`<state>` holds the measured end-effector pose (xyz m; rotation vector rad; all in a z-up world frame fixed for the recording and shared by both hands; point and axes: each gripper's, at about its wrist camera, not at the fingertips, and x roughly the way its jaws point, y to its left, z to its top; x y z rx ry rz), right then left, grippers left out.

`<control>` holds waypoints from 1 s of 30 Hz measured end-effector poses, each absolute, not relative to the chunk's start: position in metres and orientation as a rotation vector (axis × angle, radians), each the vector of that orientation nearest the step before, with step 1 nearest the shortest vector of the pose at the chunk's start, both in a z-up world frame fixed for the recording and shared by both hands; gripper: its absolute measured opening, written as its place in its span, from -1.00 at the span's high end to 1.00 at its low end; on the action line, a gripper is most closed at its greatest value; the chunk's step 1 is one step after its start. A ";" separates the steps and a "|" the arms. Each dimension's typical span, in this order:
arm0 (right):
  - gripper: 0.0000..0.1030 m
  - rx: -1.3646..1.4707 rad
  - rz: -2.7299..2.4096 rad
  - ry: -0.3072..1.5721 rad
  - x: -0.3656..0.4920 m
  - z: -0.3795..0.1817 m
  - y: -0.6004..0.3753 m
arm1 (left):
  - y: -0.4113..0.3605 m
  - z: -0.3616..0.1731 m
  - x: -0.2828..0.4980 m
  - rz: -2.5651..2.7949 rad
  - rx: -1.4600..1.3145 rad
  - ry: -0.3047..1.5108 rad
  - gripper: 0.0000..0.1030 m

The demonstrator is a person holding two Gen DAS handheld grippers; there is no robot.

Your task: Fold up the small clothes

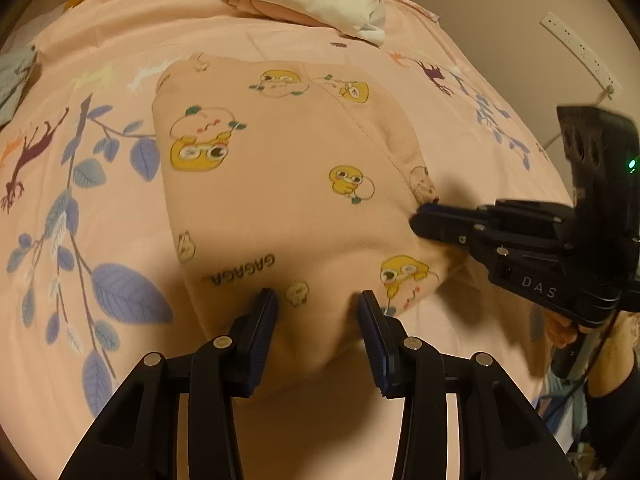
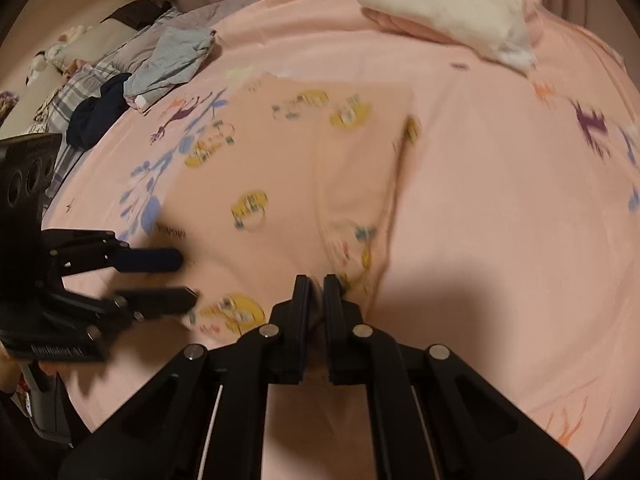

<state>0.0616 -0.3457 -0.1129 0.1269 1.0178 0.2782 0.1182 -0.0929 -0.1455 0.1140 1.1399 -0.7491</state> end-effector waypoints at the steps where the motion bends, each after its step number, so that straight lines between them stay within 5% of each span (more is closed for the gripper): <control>1: 0.91 0.134 0.277 1.019 0.059 -0.114 -0.347 | -0.090 -0.146 0.116 -0.751 0.112 1.137 0.18; 12: 0.70 0.183 0.306 0.982 0.033 -0.091 -0.356 | -0.051 -0.129 0.106 -0.786 -0.034 1.133 0.18; 20: 0.68 0.257 0.331 0.878 0.055 -0.084 -0.349 | -0.067 -0.106 0.196 -0.684 -0.159 1.076 0.19; 24: 0.68 0.278 0.332 0.891 0.068 -0.097 -0.344 | -0.075 -0.121 0.243 -0.642 -0.268 1.113 0.69; 30: 0.80 0.298 0.329 0.938 0.067 -0.114 -0.351 | -0.094 -0.150 0.286 -0.557 -0.232 1.148 0.80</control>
